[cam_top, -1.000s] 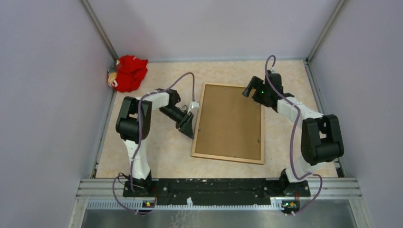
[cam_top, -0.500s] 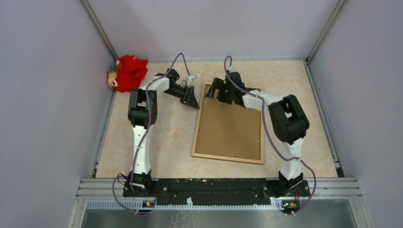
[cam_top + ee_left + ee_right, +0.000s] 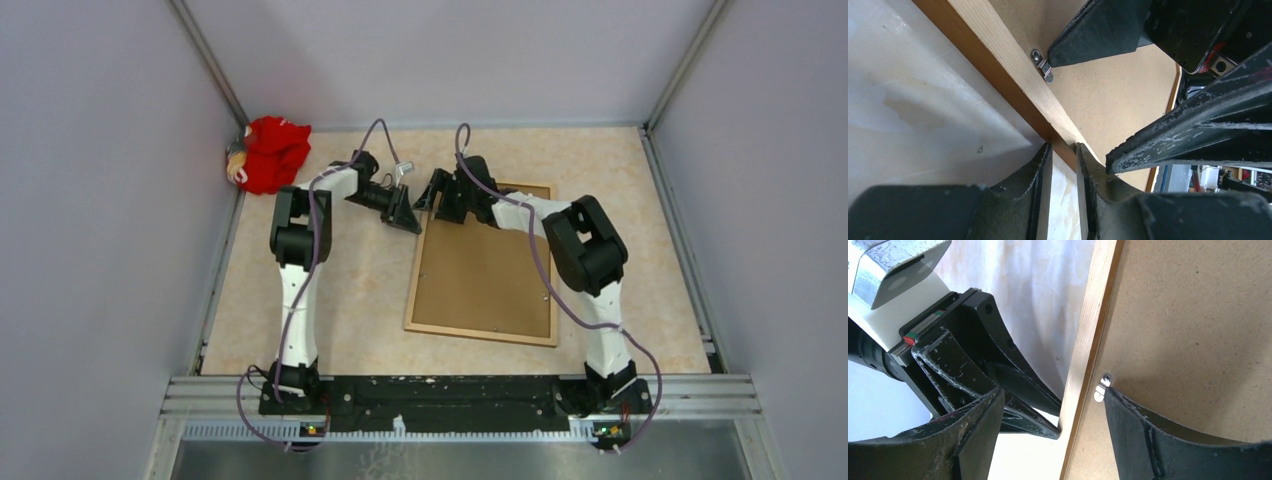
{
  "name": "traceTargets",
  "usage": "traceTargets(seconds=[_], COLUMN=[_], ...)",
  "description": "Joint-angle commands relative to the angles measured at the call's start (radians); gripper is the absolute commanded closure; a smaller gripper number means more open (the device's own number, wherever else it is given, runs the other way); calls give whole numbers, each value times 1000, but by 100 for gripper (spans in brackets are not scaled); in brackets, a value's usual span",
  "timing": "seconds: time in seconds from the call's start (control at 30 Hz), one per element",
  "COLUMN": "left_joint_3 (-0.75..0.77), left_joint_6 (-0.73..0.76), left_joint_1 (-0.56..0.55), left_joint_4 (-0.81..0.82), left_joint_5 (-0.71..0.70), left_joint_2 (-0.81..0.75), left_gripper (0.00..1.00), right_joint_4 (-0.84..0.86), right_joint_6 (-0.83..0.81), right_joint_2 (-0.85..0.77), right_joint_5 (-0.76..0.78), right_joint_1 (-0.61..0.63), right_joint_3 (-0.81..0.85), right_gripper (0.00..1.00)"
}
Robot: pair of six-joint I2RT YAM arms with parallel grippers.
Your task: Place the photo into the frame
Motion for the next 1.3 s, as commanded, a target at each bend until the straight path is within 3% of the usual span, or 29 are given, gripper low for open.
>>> traceTargets(seconds=[0.0,0.2,0.63,1.27], left_joint_3=[-57,-82,-101,-122], left_joint_6=[-5,0,1,15], left_joint_1=[2,2,2,2], left_joint_4=[48,59,68,74], left_joint_5=[-40,-49,-55,-63], left_joint_2=[-18,-25,-38,-49], left_gripper=[71,71,71,71], right_joint_4=[36,69,91,260], right_joint_6=[29,45,81,279], right_joint_2=[-1,-30,15,27], right_joint_5=[-7,-2,-2,59], right_joint_1=[14,14,14,16], right_joint_3=[-14,-73,-43,-135], right_gripper=[27,28,29,39])
